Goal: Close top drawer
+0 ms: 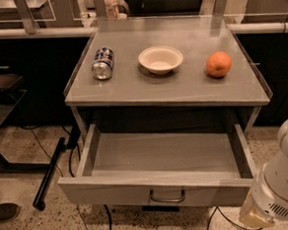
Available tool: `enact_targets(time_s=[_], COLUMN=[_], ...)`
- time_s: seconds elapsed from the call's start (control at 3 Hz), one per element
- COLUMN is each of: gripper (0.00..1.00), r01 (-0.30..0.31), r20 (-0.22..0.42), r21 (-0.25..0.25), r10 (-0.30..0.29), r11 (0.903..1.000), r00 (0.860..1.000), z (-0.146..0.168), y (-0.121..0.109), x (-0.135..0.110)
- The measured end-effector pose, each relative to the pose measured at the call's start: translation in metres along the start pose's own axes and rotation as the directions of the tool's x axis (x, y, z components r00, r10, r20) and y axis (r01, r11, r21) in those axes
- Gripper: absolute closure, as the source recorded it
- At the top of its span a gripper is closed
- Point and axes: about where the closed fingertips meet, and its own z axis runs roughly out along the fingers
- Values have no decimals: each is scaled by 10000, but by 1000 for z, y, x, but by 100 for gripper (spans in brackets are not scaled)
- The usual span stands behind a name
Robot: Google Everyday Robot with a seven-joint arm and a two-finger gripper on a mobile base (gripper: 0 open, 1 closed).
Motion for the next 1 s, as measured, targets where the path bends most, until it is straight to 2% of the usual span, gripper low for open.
enact_targets(time_s=[0.67,1.0], gripper=[100,100], r01=[-266,-591], r20=[118,374], r21=[158,510], r10=[264,572], r11=[9995,9969], r00=[9996,9977], z=[10,48], y=[-8,-31], x=[-7,-42])
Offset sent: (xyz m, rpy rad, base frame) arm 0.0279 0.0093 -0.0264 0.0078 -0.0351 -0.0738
